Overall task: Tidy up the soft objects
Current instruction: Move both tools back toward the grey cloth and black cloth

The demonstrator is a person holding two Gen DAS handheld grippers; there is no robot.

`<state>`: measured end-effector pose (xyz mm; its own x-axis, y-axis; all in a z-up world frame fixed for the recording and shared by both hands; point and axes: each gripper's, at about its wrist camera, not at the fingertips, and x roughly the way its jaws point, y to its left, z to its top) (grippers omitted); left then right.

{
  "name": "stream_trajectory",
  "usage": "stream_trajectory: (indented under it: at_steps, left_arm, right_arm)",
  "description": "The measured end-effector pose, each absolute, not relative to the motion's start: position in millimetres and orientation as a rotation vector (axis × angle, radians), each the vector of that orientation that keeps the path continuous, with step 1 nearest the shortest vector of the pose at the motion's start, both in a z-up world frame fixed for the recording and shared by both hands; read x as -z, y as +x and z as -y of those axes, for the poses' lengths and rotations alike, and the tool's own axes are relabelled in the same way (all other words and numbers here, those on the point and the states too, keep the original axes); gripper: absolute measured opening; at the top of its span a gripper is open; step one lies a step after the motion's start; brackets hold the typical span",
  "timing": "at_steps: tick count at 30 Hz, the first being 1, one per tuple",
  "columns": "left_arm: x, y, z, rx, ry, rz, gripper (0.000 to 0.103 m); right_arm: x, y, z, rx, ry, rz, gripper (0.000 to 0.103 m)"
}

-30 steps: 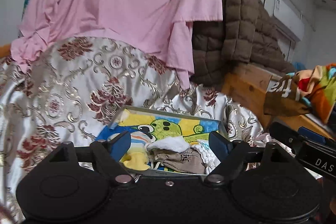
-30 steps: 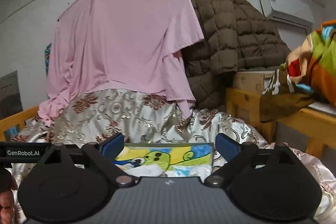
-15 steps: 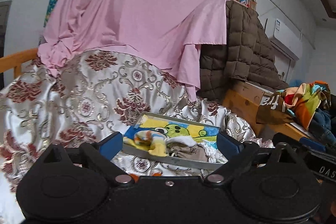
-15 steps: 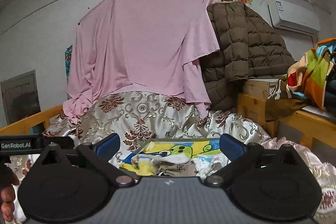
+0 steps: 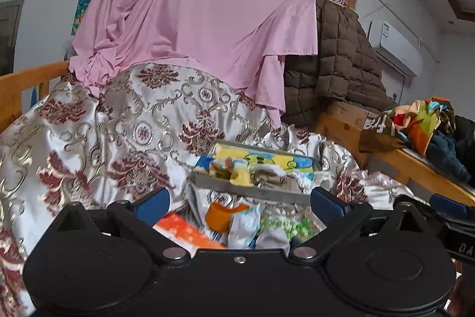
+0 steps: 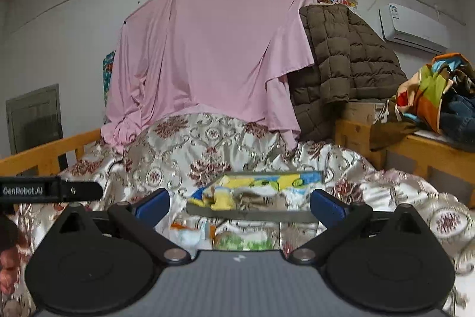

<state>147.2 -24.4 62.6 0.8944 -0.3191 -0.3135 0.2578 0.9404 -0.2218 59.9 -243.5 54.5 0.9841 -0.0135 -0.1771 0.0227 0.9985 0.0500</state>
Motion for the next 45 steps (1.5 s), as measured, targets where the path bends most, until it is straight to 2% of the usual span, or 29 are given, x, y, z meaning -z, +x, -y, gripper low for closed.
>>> stream_trajectory:
  at_steps: [17,45]
  left_arm:
    - [-1.0,121.2,23.7,0.345,-0.004,-0.472,0.101]
    - [19.1,154.9,53.3,0.408,0.197,-0.547,0.101]
  right_arm:
    - [-3.1,29.9,221.5,0.061,-0.042,-0.392,0.103]
    - [10.1,74.6,226.5,0.004,-0.197,-0.478,0.103]
